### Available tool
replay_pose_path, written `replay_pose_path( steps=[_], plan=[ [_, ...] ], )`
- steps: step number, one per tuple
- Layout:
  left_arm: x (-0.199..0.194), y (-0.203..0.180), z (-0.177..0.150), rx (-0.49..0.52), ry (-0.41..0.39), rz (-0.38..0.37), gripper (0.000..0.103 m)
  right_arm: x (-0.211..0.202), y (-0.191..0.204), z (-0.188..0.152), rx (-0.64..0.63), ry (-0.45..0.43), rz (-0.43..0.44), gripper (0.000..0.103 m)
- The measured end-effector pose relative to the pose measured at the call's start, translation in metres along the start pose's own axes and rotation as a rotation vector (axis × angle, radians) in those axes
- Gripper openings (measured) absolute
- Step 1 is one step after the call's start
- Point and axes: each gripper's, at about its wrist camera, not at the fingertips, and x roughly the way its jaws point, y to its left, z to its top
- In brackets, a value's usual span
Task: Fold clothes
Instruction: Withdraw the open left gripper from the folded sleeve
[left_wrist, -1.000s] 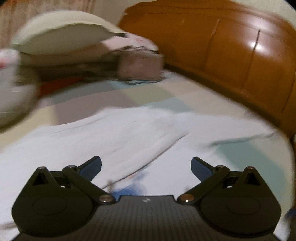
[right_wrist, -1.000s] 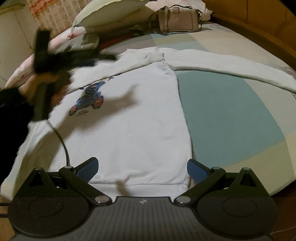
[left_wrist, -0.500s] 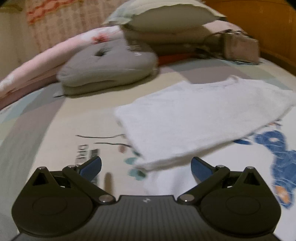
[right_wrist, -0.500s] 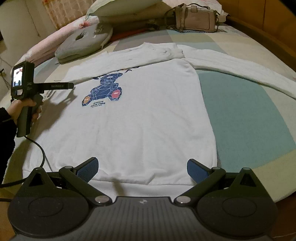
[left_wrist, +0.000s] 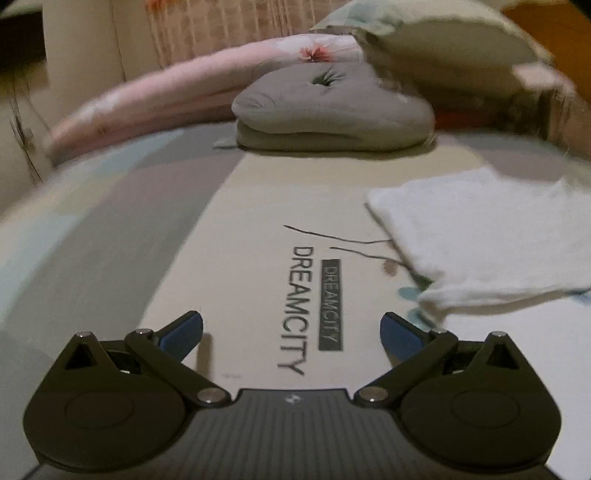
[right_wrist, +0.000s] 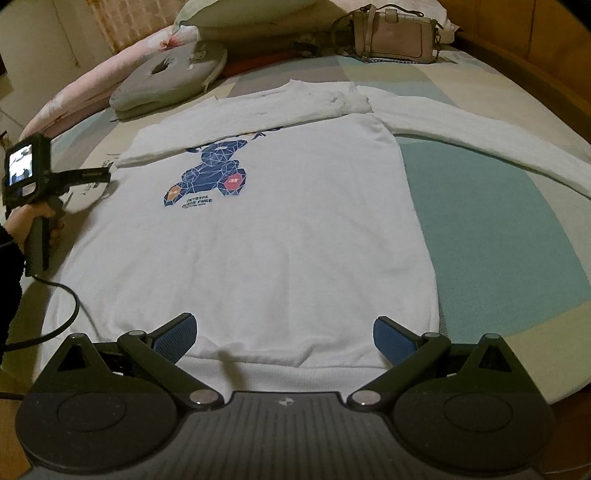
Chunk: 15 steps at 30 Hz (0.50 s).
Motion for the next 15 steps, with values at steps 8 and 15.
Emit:
replay_pose_path(
  steps=[8,15],
  plan=[
    [-0.032,-0.032,0.037,0.025,-0.067,-0.356,0.102,0.007,0.007,-0.001,-0.012,0.012,0.025,0.103],
    [0.018,-0.084,0.044,-0.004,0.017,-0.521,0.102,0.006,0.009,0.002,-0.017,0.004,0.02,0.103]
  ],
)
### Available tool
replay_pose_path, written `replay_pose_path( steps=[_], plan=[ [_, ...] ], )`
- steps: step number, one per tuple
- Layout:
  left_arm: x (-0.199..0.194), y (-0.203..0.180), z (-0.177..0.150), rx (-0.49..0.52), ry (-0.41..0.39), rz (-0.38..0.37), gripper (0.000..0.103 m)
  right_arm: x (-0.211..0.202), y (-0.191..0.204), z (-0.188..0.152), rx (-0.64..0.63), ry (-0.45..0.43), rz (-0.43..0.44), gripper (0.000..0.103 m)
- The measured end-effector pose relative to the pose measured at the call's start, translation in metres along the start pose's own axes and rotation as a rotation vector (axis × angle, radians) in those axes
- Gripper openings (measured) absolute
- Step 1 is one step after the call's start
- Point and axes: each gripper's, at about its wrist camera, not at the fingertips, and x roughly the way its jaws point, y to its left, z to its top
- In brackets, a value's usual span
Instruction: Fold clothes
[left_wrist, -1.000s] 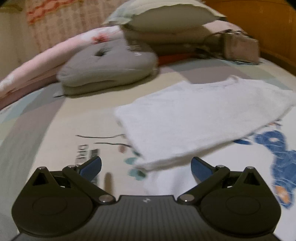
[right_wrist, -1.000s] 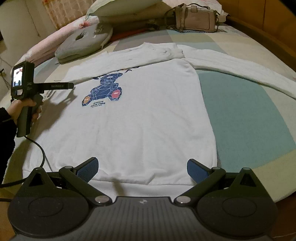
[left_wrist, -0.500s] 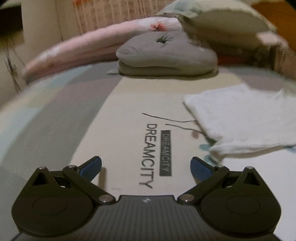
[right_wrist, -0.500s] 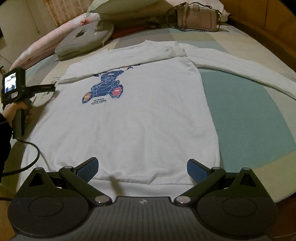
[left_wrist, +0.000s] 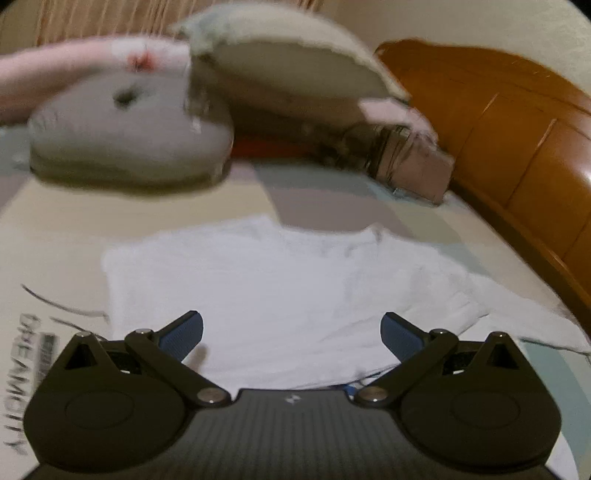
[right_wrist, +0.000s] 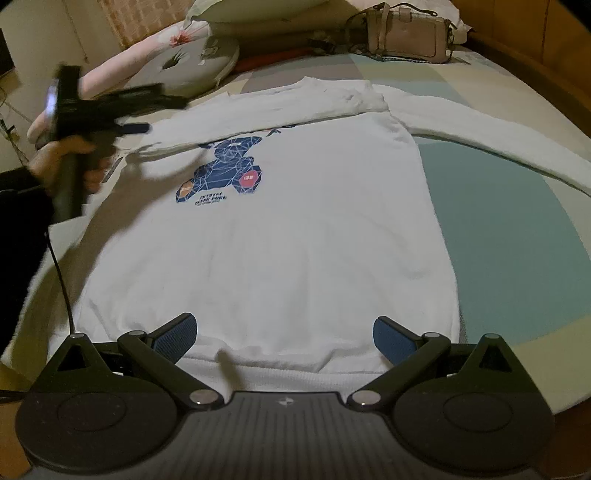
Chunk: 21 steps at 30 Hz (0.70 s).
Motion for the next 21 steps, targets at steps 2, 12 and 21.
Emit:
replay_pose_path(
  steps=[2,12,21],
  plan=[
    [0.009,0.01,-0.007,-0.019,0.024,0.04,0.1,-0.001,-0.001,0.002,-0.008,-0.01,0.004,0.103],
    [-0.02,0.038,0.019,-0.037,-0.027,-0.003,0.101,0.025,0.01,0.042,-0.12,-0.074,0.062,0.103],
    [0.054,0.06,0.044,-0.026,0.003,0.123,0.1,0.066,0.016,0.033,-0.16,-0.054,0.088,0.103]
  ],
)
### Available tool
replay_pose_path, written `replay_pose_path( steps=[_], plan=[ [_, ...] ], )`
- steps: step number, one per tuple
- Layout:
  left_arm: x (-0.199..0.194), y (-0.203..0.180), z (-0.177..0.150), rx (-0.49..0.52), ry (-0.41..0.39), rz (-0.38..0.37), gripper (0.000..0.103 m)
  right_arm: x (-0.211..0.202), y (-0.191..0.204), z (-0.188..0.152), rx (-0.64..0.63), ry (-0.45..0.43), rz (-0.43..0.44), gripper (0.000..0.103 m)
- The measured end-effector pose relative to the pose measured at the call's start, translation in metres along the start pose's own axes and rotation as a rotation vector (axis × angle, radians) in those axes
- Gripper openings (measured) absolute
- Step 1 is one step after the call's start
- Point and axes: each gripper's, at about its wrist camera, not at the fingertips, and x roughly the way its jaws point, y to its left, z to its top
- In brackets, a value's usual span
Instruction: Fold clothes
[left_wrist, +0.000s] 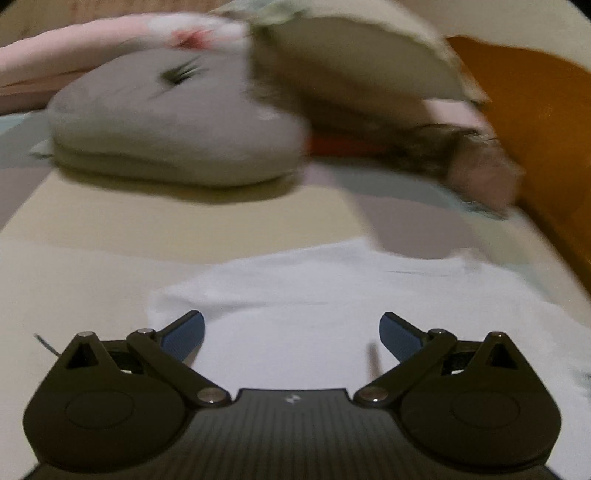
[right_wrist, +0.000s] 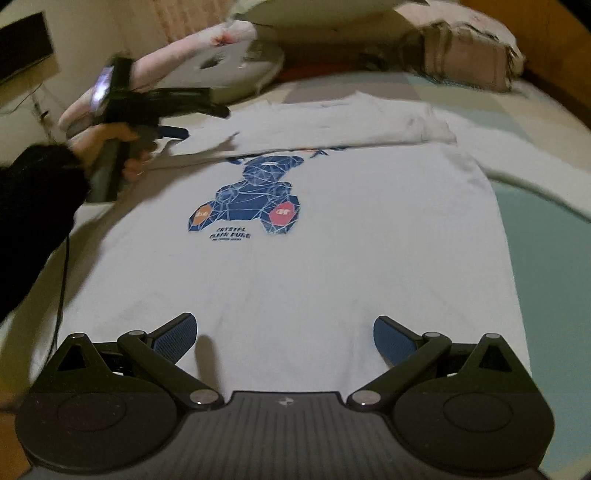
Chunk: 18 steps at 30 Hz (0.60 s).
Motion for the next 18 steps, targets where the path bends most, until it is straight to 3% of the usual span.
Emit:
replay_pose_path(
  steps=[6,12,14,18],
  plan=[
    [-0.012,-0.008,0.009,0.066,0.019,0.057,0.1,0.001,0.001,-0.006,-0.045,-0.013,-0.013,0.103],
    [-0.053,-0.038,-0.02,0.237,0.006,-0.117,0.101,0.002,0.002,-0.007,-0.044,-0.018,-0.022,0.103],
    [-0.053,-0.037,-0.036,0.255,0.043,-0.094,0.101,0.002,0.001,-0.006,-0.037,-0.016,-0.017,0.103],
    [-0.054,-0.015,-0.049,0.161,0.106,0.015,0.103,0.001,0.002,-0.008,-0.064,-0.005,-0.022,0.103]
  ],
)
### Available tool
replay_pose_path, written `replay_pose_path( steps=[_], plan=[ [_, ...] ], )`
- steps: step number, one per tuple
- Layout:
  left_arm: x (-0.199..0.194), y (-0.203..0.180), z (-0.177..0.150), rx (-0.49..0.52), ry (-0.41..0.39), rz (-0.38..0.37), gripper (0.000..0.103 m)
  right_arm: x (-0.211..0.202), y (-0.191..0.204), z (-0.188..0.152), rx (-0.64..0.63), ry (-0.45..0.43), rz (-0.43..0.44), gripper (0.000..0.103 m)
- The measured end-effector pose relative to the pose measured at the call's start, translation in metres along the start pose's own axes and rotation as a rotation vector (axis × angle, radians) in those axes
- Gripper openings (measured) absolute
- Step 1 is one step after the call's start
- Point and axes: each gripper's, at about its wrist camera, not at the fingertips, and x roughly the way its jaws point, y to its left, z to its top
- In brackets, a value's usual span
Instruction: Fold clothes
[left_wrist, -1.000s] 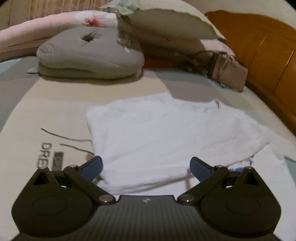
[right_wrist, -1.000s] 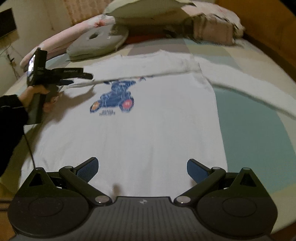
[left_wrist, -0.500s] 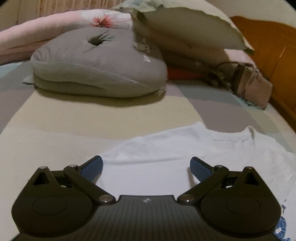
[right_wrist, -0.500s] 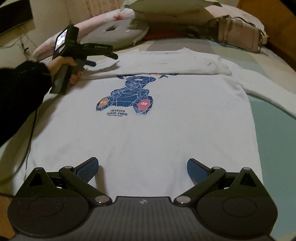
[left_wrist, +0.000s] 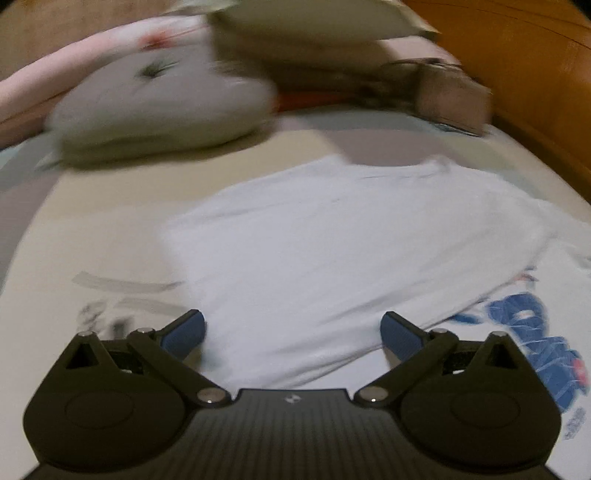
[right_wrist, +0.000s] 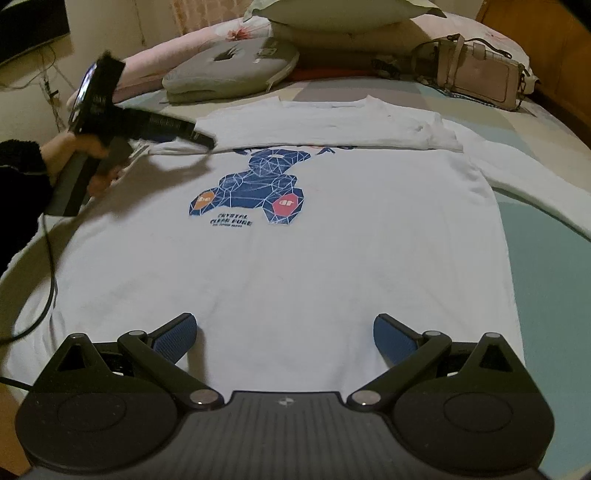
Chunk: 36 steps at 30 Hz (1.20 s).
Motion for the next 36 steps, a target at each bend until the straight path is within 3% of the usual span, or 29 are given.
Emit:
replay_pose_path(
  steps=[4,9,11,13,21,23,28,32,36],
  plan=[
    [-0.016,0.003,0.007,-0.043,0.006,0.037,0.102,0.001,0.006,-0.003,-0.03,-0.003,-0.03,0.103],
    [-0.031,-0.026,0.011,0.041,-0.079,-0.048,0.102,0.0,0.006,-0.006,-0.032,-0.025,-0.032,0.103],
    [-0.023,-0.037,0.008,0.076,-0.056,-0.064,0.102,-0.001,0.006,-0.007,-0.037,-0.029,-0.032,0.103],
    [-0.012,-0.043,0.005,0.088,-0.015,-0.035,0.102,-0.001,0.006,-0.007,-0.042,-0.031,-0.031,0.103],
    [-0.003,-0.017,0.0,0.031,0.078,0.042,0.102,-0.002,0.005,-0.01,-0.051,-0.045,-0.023,0.103],
    [-0.011,-0.012,0.004,0.009,0.056,0.044,0.099,-0.002,0.005,-0.01,-0.05,-0.045,-0.024,0.103],
    [-0.027,-0.026,0.019,-0.001,-0.072,-0.088,0.1,-0.002,0.006,-0.011,-0.052,-0.052,-0.029,0.103],
    [-0.007,-0.039,0.02,0.02,-0.029,-0.109,0.1,-0.002,0.006,-0.01,-0.052,-0.047,-0.029,0.103],
    [-0.004,-0.029,0.006,-0.036,0.001,-0.099,0.1,-0.001,0.006,-0.01,-0.054,-0.045,-0.029,0.103]
  ],
)
